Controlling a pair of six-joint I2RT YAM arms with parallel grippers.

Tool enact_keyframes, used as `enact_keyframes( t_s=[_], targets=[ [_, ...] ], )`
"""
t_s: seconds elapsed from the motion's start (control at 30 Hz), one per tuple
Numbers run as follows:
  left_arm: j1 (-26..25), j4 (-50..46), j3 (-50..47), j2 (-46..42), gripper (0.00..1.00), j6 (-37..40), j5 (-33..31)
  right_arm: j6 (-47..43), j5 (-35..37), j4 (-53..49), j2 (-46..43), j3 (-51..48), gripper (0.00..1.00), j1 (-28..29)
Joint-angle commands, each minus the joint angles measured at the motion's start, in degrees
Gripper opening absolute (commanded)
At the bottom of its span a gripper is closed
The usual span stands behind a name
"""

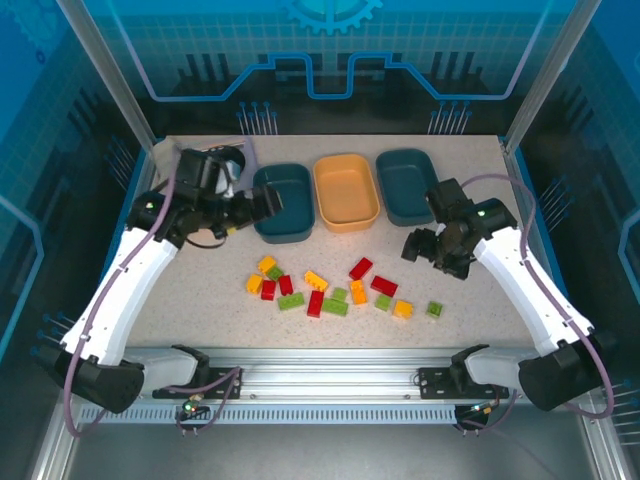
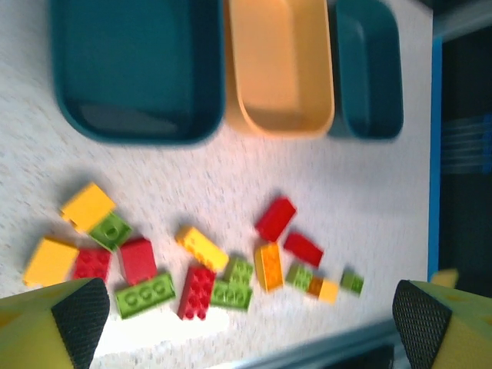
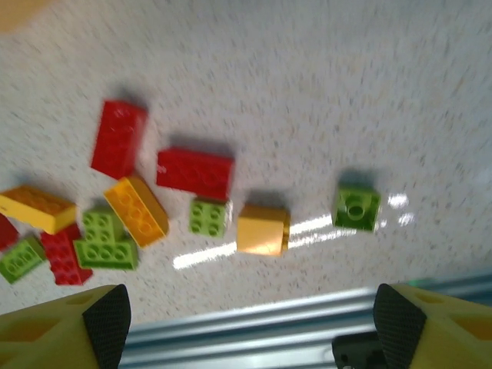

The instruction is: Sort the legos into containers by color

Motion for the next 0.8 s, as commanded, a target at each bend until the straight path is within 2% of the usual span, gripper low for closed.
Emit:
enact_keyframes(
  t_s=[0.0,0.2,0.33,0.47,0.77],
  targets=[
    [-6.75,0.61,-4.50,1.65,0.99,1.70,3.31,-0.12,-8.78,2.29,-1.46,-6.88,0.83,-4.62],
    [-15.37,12.22,-12.92,2.03,0.99,-2.11,2.80,-1.96,-10.71,7.28,-1.94,-15.47,0.81,-11.95],
    [-20.43,15.46,-14.63,4.86,0.98,-2.12,2.01,-2.51,-12.34,11.73,1.62,-20.60,0.79,-14.28],
    [-22.43,17.76,-15.18,7.13,0.97,-2.08,2.03,-3.52,-10.57,13.10,4.62,-22.97,0.78,-14.65],
    [-22.59,20.10,-13.74,9.99,0.97,-0.72,3.59,-5.39,-8.52,15.65,9.53,-25.53,0.73,-15.70]
  ],
)
